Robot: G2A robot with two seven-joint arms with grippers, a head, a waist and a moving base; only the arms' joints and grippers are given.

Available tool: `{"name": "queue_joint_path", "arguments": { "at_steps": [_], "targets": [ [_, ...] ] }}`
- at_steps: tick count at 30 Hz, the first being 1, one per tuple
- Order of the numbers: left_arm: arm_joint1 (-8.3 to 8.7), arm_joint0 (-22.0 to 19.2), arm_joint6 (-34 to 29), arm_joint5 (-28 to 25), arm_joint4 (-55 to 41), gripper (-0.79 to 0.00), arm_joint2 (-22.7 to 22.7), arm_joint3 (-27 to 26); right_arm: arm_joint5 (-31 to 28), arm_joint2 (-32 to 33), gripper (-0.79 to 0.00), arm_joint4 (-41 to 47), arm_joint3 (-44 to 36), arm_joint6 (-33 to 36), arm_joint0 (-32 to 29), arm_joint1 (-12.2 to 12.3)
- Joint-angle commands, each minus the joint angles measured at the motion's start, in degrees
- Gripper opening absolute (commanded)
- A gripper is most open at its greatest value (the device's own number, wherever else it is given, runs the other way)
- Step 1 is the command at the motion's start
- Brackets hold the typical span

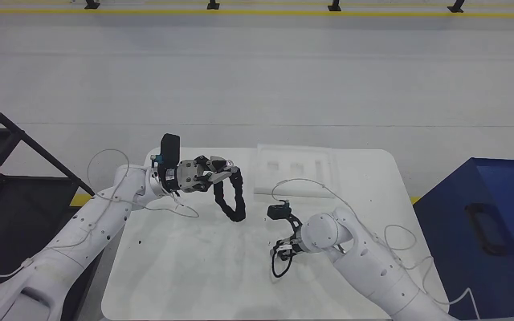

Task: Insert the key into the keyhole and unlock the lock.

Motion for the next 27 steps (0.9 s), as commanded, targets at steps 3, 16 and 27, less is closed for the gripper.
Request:
{"name": "queue_joint_path", "arguments": {
  "at_steps": [3,16,27],
  "targets": [
    [0.00,0.00,0.00,0.00,0.00,-0.785,0.00,0.00,0.29,-0.04,-0.597,0.16,0.27,-0.25,0.07,-0.06],
    [0.00,0.00,0.00,0.00,0.00,-0.785,0.00,0.00,1.24,-1.06,-0.677,-0.41,1.33,-0.43,0.73,-0.42],
    [0.00,0.00,0.00,0.00,0.00,-0.785,0.00,0.00,2.28,-2.02,-0.785,-1.46,1.24,-0.59,1.34,-0.77]
  ]
}}
